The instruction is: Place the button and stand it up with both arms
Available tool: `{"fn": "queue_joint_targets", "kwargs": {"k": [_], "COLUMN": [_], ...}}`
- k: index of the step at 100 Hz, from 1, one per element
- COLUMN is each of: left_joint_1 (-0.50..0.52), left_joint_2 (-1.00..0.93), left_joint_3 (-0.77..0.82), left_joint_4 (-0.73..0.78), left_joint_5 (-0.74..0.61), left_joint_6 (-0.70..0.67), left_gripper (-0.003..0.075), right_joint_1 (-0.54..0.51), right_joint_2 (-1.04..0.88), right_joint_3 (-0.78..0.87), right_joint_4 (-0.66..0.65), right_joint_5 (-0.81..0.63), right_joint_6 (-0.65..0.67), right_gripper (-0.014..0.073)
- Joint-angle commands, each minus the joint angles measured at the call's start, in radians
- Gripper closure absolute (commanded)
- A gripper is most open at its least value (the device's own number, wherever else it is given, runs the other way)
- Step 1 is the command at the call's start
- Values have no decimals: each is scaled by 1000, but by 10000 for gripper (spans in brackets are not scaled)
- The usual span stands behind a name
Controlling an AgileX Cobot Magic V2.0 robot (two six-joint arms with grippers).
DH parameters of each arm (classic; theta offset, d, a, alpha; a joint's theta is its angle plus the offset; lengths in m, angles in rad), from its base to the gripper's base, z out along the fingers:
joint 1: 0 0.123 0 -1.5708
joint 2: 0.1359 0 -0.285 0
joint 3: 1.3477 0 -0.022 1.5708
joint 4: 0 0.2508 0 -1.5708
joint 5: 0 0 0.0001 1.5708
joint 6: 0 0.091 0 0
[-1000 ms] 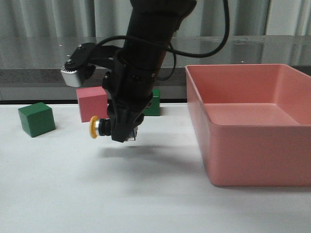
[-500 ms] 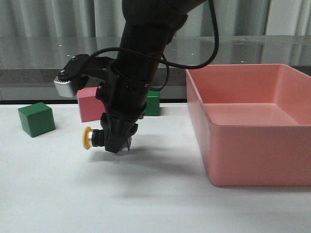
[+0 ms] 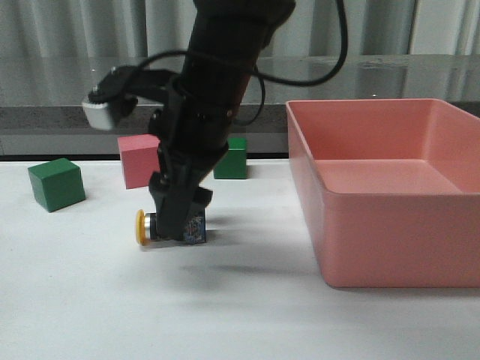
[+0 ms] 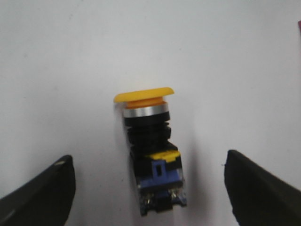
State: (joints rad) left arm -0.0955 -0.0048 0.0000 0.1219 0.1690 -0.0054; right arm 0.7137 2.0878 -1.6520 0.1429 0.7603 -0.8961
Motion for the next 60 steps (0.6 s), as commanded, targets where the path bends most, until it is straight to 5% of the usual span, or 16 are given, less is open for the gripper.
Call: {"fn": "queue_joint_targets", "kwargs": {"k": [1,13,29,45,60], "left_joint_1": [0,0,0,0,0], "left_joint_2": [-31,-31,-31,-31,-31], "left_joint_3": [46,46,46,46,46], "left_joint_4": [1,1,1,1,1], "left_joint_5": [-78,-78,-78,-78,-78], "left_joint_6": [-10,-10,-10,-10,-10], "left_gripper": [740,740,739,740,740], "right_joint_1": [-2,-45,-161,-319,-473], "right_joint_2": [-161,-286,-419,-531,-688], "right_joint_3": [-33,-33,-24,46,267], "right_joint_4": [14,14,14,14,14], "right_joint_5": [23,52,68,50,-115], "right_joint_6": [58,176,374,444,505], "right_gripper": [-3,171,673,670,670]}}
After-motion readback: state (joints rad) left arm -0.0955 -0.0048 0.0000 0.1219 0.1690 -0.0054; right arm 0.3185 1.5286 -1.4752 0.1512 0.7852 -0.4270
